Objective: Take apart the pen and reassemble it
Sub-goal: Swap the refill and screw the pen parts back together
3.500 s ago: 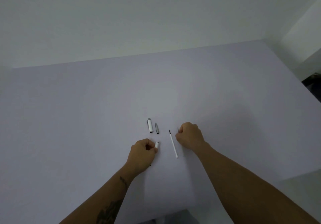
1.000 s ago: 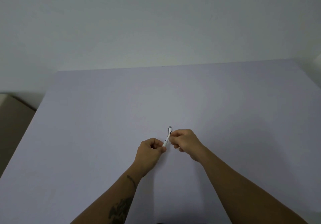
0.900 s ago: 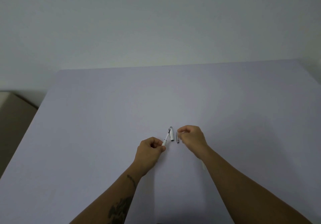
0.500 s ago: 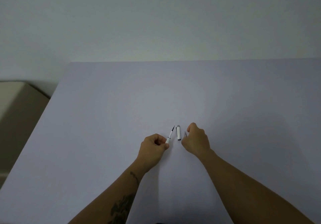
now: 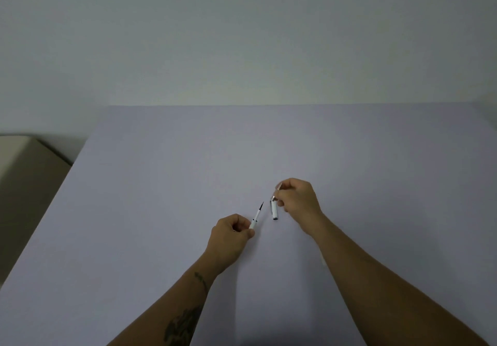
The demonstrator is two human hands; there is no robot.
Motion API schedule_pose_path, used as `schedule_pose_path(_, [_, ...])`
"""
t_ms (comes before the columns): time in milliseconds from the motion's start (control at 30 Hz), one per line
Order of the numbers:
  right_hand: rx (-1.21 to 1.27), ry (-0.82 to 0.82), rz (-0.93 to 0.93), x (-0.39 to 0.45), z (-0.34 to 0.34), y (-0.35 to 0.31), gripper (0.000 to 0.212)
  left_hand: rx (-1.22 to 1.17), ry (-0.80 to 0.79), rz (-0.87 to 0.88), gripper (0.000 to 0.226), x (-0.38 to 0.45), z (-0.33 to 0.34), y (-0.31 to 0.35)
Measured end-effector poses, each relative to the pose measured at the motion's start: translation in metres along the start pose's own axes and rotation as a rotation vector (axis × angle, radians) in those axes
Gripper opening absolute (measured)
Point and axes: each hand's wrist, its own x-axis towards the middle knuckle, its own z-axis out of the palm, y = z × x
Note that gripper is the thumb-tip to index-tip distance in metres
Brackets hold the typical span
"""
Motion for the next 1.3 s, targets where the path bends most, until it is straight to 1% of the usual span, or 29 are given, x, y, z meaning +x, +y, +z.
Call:
schedule_pose_path(100, [0.089, -0.006, -0.048, -0.012, 0.002, -0.017, 0.015, -0.003, -0.013, 0.014, 0.011, -0.006, -0.004, -0.001])
schedule_pose_path(200, [0.042, -0.01, -0.063, -0.025, 0.008, -0.022, 0.012, -0.002, -0.009, 0.028, 0.01, -0.012, -0.009, -0.002])
schedule_pose_path(300, [-0.029, -0.001, -0.058, -0.037, 0.014, -0.02, 0.014, -0.017, 0.0, 0.053, 0.011, -0.019, -0.015, -0.003])
schedule_pose_path(467, [-0.026, -0.079, -0.046, -0.053, 0.021, -0.019, 0.013, -0.02, 0.013, 0.088, 0.014, -0.029, -0.023, -0.002])
schedule_pose_path(667, [0.063, 0.039, -0.085, -0.064, 0.02, -0.027, 0.014, -0.036, 0.031, 0.106, 0.016, -0.038, -0.034, -0.005])
schedule_pose_path(833, [0.042, 0.019, -0.106, -0.073, 0.024, -0.028, 0.013, -0.041, 0.021, 0.116, 0.016, -0.043, -0.038, -0.004])
schedule_pose_path(933, [0.008, -0.016, -0.096, -0.076, 0.025, -0.028, 0.015, -0.03, 0.019, 0.128, 0.013, -0.045, -0.039, -0.004])
schedule_pose_path(1100, [-0.14, -0.164, -0.059, -0.082, 0.03, -0.025, 0.01, -0.055, 0.027, 0.169, 0.003, -0.045, -0.044, 0.0])
schedule_pose_path(1300, [-0.147, -0.209, -0.074, -0.085, 0.026, -0.03, 0.009, -0.044, 0.051, 0.205, 0.007, -0.046, -0.047, 0.001])
